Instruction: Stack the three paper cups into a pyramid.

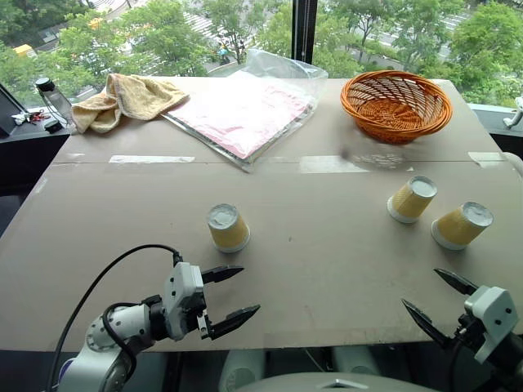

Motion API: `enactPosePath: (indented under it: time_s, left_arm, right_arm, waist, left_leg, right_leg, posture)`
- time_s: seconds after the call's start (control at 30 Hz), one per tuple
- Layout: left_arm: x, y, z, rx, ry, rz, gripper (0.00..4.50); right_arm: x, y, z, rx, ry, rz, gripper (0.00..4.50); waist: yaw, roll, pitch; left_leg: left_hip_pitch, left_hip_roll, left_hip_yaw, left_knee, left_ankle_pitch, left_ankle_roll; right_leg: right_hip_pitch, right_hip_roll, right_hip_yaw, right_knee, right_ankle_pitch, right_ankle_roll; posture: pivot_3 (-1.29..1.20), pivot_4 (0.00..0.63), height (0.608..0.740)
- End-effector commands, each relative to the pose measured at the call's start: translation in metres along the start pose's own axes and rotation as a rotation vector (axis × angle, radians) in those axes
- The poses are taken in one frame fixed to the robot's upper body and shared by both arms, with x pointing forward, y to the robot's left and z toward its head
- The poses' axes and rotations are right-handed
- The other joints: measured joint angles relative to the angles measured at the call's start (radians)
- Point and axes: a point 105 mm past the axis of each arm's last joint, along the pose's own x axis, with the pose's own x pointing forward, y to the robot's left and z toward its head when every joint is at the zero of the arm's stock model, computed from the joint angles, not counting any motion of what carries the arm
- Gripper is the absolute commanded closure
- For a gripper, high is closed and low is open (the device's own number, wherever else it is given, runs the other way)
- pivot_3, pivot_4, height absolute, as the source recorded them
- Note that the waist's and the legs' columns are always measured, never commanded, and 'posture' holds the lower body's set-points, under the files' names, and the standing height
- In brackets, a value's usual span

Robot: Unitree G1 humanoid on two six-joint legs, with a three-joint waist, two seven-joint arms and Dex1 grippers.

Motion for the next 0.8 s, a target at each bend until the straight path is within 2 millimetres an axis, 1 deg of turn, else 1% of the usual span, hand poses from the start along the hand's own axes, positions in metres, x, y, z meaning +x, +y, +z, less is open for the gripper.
enactPosePath:
  time_s: [0.03, 0.13, 0.23, 0.3, 0.37, 0.47, 0.53, 0.67, 0.8]
  left_arm:
    - [-0.003, 0.003, 0.004, 0.014, -0.042, 0.015, 0.00]
    - [-0.007, 0.013, 0.015, -0.016, -0.114, 0.075, 0.00]
    - [-0.006, 0.017, 0.026, -0.025, -0.148, 0.098, 0.00]
    - [-0.011, 0.020, 0.027, -0.037, -0.150, 0.127, 0.00]
    - [-0.020, 0.026, 0.025, -0.053, -0.148, 0.180, 0.00]
    - [-0.035, 0.043, 0.022, -0.066, -0.147, 0.295, 0.00]
    - [-0.040, 0.051, 0.024, -0.068, -0.153, 0.338, 0.00]
    - [-0.039, 0.057, 0.028, -0.051, -0.157, 0.345, 0.00]
    - [-0.033, 0.068, 0.038, 0.007, -0.162, 0.346, 0.00]
  right_arm:
    - [0.009, -0.001, 0.020, -0.027, -0.079, 0.002, 0.05]
    - [0.028, 0.003, 0.047, -0.029, -0.186, 0.023, 0.05]
    - [0.036, 0.005, 0.061, -0.020, -0.240, 0.052, 0.05]
    - [0.040, 0.015, 0.078, -0.037, -0.299, 0.134, 0.05]
    - [0.040, 0.027, 0.088, -0.052, -0.330, 0.226, 0.05]
    - [0.037, 0.040, 0.095, -0.049, -0.337, 0.333, 0.05]
    - [0.036, 0.046, 0.097, -0.062, -0.338, 0.385, 0.05]
    - [0.034, 0.051, 0.096, -0.068, -0.333, 0.436, 0.05]
    - [0.032, 0.051, 0.092, -0.076, -0.319, 0.432, 0.05]
  waist:
    - [0.000, 0.000, 0.000]
    - [-0.006, 0.000, 0.000]
    - [0.000, 0.000, 0.000]
    - [0.005, 0.000, 0.000]
    - [0.005, 0.000, 0.000]
    - [0.004, 0.000, 0.000]
    - [0.004, 0.000, 0.000]
    - [0.005, -0.002, -0.001]
    - [0.005, -0.003, -0.002]
  left_leg:
    - [0.000, 0.000, 0.000, 0.000, 0.000, 0.000]
    - [0.001, 0.001, 0.002, 0.000, 0.000, 0.000]
    - [0.001, 0.002, 0.002, 0.000, 0.000, 0.000]
    - [-0.001, 0.001, -0.001, 0.000, 0.000, 0.000]
    - [-0.004, 0.000, -0.001, 0.000, 0.000, 0.000]
    - [-0.008, 0.000, -0.002, 0.000, 0.000, 0.000]
    - [-0.008, 0.000, -0.002, 0.000, 0.000, 0.000]
    - [-0.008, 0.000, -0.003, 0.002, 0.000, 0.000]
    - [-0.008, 0.000, -0.004, 0.002, 0.000, 0.000]
  right_leg:
    - [0.000, 0.000, 0.000, 0.000, 0.000, 0.000]
    - [-0.001, 0.000, 0.000, 0.000, 0.000, 0.000]
    - [-0.001, 0.001, -0.001, 0.000, 0.000, 0.000]
    - [-0.001, 0.001, -0.003, 0.000, 0.000, 0.000]
    - [-0.003, 0.001, -0.003, 0.000, 0.000, 0.000]
    - [-0.006, 0.001, -0.003, 0.000, 0.001, -0.002]
    - [-0.006, 0.001, -0.003, 0.000, 0.001, -0.001]
    - [-0.005, 0.001, -0.005, 0.000, 0.000, 0.000]
    - [-0.005, 0.002, -0.005, 0.001, 0.000, 0.000]
  posture:
    - [0.00, 0.150, 0.740]
    - [0.00, 0.150, 0.740]
    - [0.00, 0.150, 0.740]
    - [0.00, 0.150, 0.740]
    - [0.00, 0.150, 0.740]
    - [0.00, 0.150, 0.740]
    - [0.00, 0.150, 0.740]
    - [0.00, 0.150, 0.740]
    - [0.00, 0.150, 0.740]
